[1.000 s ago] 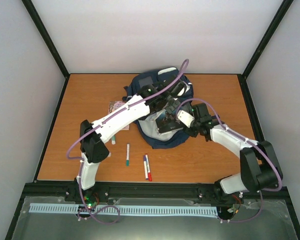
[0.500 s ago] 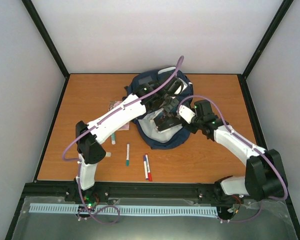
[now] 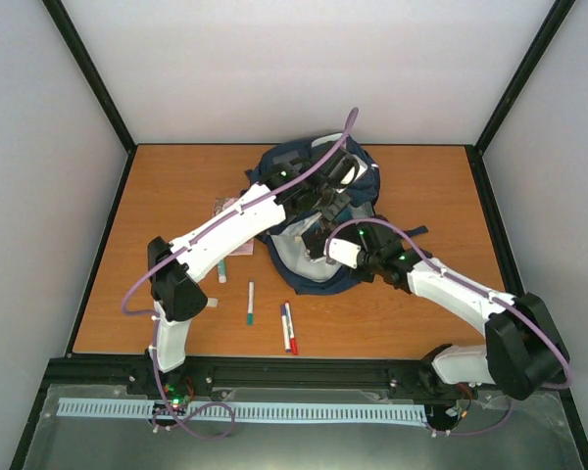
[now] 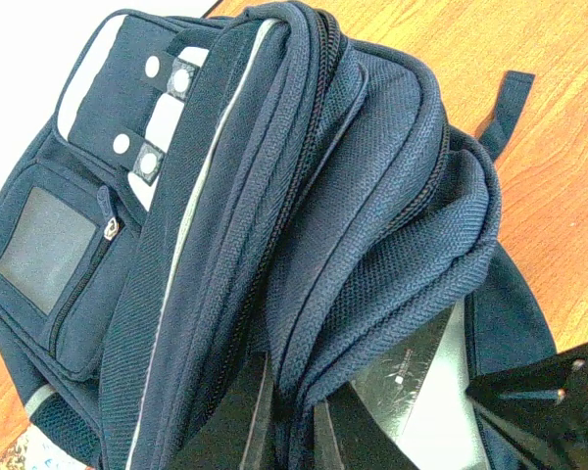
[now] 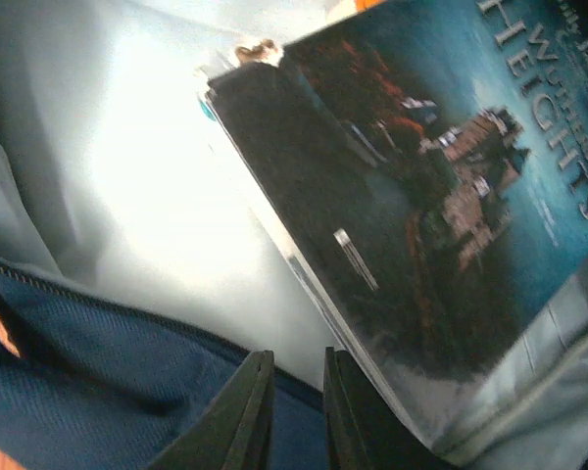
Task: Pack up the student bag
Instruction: Place the book in the student bag.
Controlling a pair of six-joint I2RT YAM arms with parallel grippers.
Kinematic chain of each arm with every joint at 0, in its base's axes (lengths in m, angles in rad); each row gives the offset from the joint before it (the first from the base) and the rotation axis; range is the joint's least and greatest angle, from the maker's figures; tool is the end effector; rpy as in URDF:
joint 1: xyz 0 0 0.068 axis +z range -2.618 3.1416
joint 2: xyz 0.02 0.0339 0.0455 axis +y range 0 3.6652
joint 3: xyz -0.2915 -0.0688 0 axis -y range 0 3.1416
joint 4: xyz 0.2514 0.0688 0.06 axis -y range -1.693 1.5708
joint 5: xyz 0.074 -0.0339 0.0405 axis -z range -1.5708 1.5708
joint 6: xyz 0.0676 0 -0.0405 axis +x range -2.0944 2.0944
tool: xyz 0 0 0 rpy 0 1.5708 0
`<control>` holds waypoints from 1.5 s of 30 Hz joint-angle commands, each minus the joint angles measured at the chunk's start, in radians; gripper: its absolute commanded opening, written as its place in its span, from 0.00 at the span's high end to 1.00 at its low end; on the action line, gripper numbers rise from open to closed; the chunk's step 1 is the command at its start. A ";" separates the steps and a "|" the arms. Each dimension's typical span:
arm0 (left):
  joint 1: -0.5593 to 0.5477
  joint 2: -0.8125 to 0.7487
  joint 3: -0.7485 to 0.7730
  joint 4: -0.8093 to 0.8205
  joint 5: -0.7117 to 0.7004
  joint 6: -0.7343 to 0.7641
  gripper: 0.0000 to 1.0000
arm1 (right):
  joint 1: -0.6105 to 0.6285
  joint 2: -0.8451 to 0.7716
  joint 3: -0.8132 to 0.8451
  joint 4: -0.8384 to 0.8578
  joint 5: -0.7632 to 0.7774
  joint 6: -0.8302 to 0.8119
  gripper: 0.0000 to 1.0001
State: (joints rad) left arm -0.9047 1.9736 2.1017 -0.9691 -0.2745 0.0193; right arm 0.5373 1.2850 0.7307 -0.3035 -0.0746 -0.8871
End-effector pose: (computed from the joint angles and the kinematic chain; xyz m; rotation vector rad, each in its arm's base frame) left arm 0.3040 -0.3572 0.3696 0.9443 2.1768 -0.0920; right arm 0.2342 0.1454 0.2049 -1.6111 1.8145 -0.0681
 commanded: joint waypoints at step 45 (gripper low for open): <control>0.000 -0.124 0.031 0.011 0.093 -0.033 0.99 | 0.185 0.405 0.206 0.210 0.268 -0.023 0.86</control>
State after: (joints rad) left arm -0.8967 1.9396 2.1174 -1.0328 -0.2005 0.0174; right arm 0.7208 1.7859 0.9432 -0.0010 0.2504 -0.9733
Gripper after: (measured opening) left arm 0.092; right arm 0.107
